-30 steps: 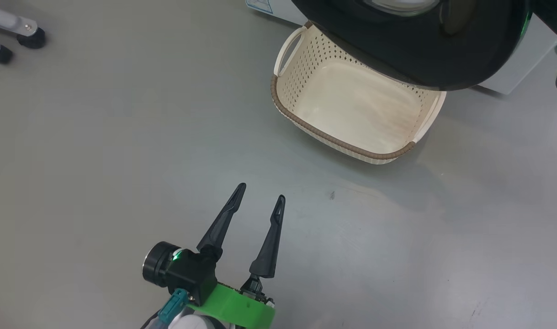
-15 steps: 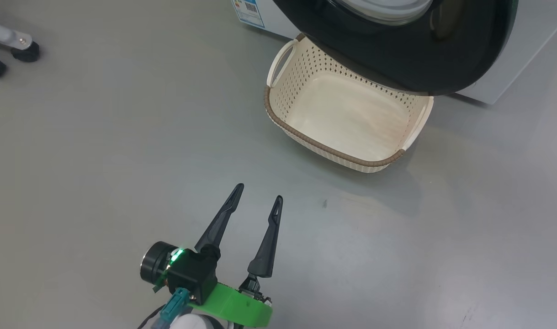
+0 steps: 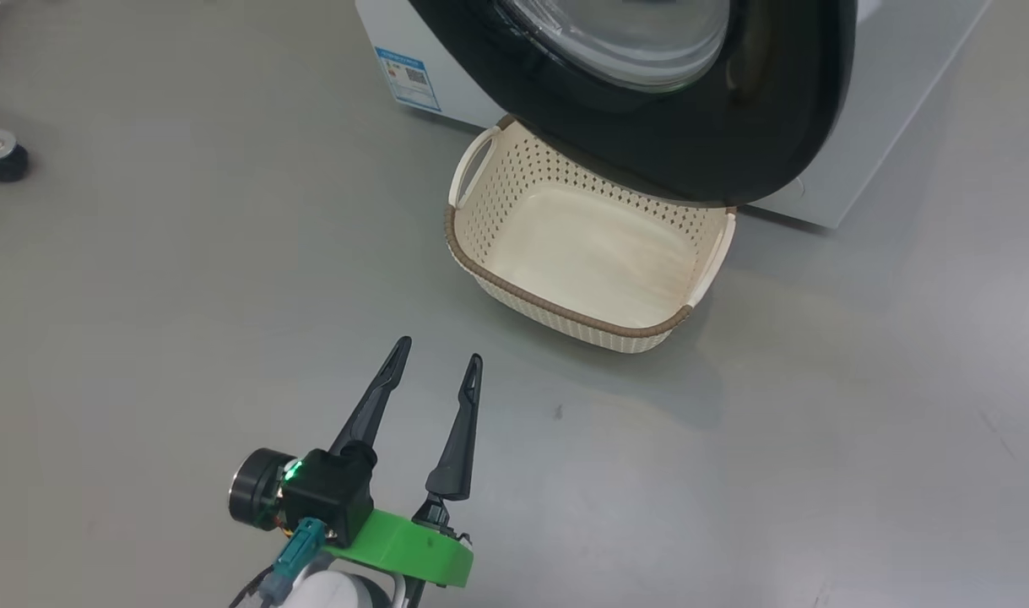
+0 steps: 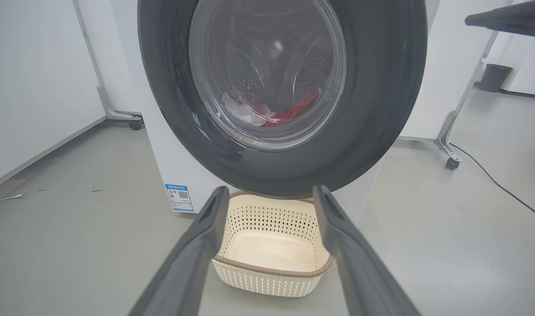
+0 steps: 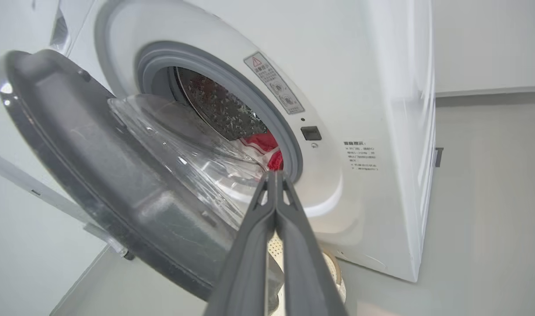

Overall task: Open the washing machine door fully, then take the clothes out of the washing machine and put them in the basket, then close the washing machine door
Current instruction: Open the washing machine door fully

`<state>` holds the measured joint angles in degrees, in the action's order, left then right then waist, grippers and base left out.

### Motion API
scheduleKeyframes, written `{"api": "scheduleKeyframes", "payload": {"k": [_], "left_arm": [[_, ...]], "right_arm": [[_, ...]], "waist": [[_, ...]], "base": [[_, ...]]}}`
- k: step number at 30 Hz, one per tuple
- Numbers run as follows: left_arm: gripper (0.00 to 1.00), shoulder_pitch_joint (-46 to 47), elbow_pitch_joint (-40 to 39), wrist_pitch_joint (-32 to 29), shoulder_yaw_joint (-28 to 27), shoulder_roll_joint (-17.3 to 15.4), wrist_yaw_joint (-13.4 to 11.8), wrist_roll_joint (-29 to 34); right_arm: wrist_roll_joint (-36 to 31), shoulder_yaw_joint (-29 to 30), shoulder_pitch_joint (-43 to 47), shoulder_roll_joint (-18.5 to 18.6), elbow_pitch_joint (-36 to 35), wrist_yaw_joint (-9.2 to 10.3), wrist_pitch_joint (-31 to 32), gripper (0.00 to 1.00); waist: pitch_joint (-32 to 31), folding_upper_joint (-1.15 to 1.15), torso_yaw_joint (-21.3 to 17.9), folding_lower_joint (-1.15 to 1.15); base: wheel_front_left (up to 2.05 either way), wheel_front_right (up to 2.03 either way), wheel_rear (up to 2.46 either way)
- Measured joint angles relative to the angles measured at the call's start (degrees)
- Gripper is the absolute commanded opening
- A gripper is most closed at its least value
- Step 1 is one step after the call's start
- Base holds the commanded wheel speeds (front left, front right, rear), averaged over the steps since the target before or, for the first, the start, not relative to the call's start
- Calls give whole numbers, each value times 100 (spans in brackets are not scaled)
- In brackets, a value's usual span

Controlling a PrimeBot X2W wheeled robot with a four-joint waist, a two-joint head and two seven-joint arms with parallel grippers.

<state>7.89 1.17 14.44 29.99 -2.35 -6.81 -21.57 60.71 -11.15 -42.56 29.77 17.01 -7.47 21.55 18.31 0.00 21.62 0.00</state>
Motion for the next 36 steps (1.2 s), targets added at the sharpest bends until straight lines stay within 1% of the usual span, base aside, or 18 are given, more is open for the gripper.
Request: {"api": "scheduleKeyframes", "payload": {"k": [5, 8, 10, 14, 18, 26, 27, 29, 30, 31, 33, 36], "left_arm": [[100, -2, 75, 0, -56, -2, 0, 0], [100, -5, 127, 0, -59, -3, 0, 0], [100, -8, 154, 0, -74, -3, 0, 0], [100, -18, 168, 0, -125, -7, 0, 0], [100, -20, 175, 0, -187, -7, 0, 0], [100, -59, 201, 0, -243, -7, 0, 0], [100, -96, 202, 0, -256, -7, 0, 0], [100, -174, 209, 0, -281, -7, 0, 0], [100, -192, 209, 0, -299, -8, 0, 0], [100, -201, 208, 0, -319, -8, 0, 0], [100, -203, 207, 0, -350, -8, 0, 0], [100, -207, 205, 0, -374, -9, 0, 0]], "right_arm": [[-544, -405, 335, 246, -650, 0, -728, 0], [-899, -457, 639, 448, -737, 0, -1209, 0], [-1031, -435, 856, 508, -716, 0, -1464, 0], [-1250, -422, 1295, 523, -665, 0, -1849, 0], [-1176, -235, 1728, 407, -524, 0, -2199, 0], [-1519, -249, 2514, 415, -586, 2, -2888, 0], [-1552, -242, 2588, 414, -605, 9, -2981, 0], [-1637, -205, 2733, 408, -649, 88, -3164, 0], [-1693, -183, 2803, 408, -666, 153, -3257, 45], [-1794, -146, 2873, 408, -678, 240, -3376, 100], [-1829, -80, 3001, 378, -684, 321, -3478, 100], [-1797, -13, 3243, 208, -683, 441, -3498, 100]], "waist": [[-177, 0, -175, 0], [-287, 0, -256, 0], [-356, 0, -300, 0], [-461, 0, -377, 0], [-531, 0, -421, 0], [-631, 0, -436, 0], [-640, 0, -435, 0], [-659, 0, -433, 0], [-668, 0, -433, 0], [-676, 0, -433, 0], [-691, 0, -437, 0], [-706, 0, -450, 0]], "base": [[0, 0, 0], [0, 0, 0], [0, 0, 0], [0, 0, 0], [0, 0, 0], [0, 0, 0], [0, 0, 0], [0, 0, 0], [0, 0, 0], [0, 0, 0], [0, 0, 0], [0, 0, 0]]}}
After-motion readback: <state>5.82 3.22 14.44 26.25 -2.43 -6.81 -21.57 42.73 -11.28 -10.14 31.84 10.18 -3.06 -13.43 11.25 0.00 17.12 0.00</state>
